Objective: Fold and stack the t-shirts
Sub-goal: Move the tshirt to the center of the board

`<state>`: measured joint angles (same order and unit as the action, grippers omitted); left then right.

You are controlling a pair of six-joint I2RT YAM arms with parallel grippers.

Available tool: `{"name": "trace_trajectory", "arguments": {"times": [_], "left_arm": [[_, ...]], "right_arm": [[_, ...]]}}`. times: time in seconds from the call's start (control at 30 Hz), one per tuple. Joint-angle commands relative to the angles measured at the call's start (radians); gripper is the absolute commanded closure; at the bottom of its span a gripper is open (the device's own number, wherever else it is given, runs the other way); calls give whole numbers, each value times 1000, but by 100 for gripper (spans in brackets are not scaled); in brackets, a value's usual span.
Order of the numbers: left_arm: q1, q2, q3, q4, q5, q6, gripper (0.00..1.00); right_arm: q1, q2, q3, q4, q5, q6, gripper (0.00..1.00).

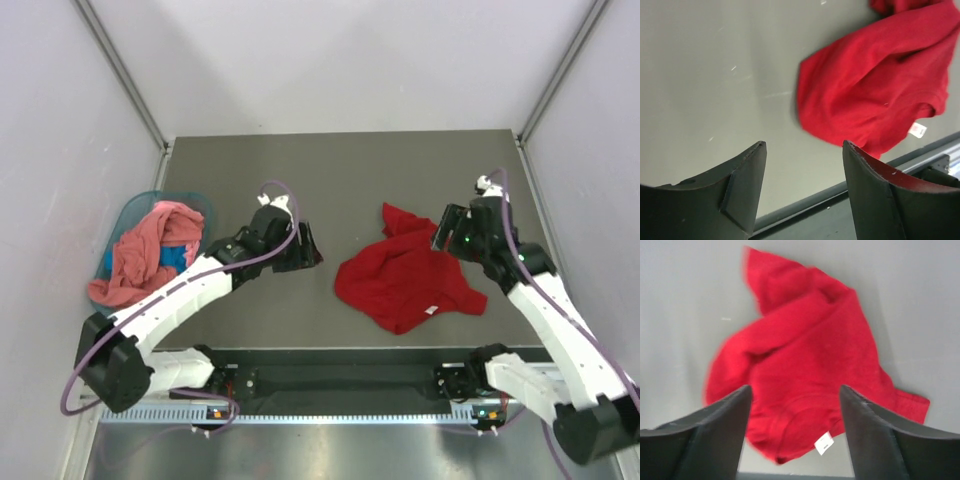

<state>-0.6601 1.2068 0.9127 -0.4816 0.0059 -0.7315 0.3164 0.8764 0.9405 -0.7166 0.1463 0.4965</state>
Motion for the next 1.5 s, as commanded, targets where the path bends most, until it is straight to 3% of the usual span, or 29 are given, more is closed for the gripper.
{"name": "trace_trajectory", "arguments": {"times": [0.0,0.1,0.4,0.7,0.8,0.83,0.9,0.93,0.97,1.0,1.07,1.2,1.27,1.37,1.47], "left_arm": [[-4,74,52,89,57,52,33],[-24,177,63,129,123,52,32],[-41,370,35,330,244,35,27],[-45,508,83,394,287,3,32],[-45,524,89,431,305,-17,56],[-45,527,97,429,305,-20,80],[-42,522,132,413,299,-17,100],[-41,517,153,397,292,-11,100],[-39,502,208,379,284,-2,100],[-30,494,244,310,248,24,100],[-15,461,376,214,198,50,100],[-1,375,575,-15,25,118,100],[-1,320,635,-52,-33,122,100],[-3,239,603,-71,-11,95,100],[-9,163,482,-42,106,28,100]], "right_arm": [[-58,104,-23,95,33,33,33],[-98,183,-26,111,-22,45,41],[-309,236,-192,199,-53,146,35],[-309,322,-311,319,-143,169,35],[-309,346,-336,380,-140,180,35],[-309,370,-336,394,-142,191,38],[-309,391,-327,466,-143,189,63],[-309,403,-318,497,-181,189,72],[-309,407,-298,511,-188,182,82],[-309,411,-228,514,-188,172,100],[-309,424,-123,496,-223,128,100],[-266,484,325,271,-228,15,100],[-246,521,453,191,-232,-45,100],[-224,544,599,66,-237,-75,100],[-211,529,575,17,-244,-91,100]]}}
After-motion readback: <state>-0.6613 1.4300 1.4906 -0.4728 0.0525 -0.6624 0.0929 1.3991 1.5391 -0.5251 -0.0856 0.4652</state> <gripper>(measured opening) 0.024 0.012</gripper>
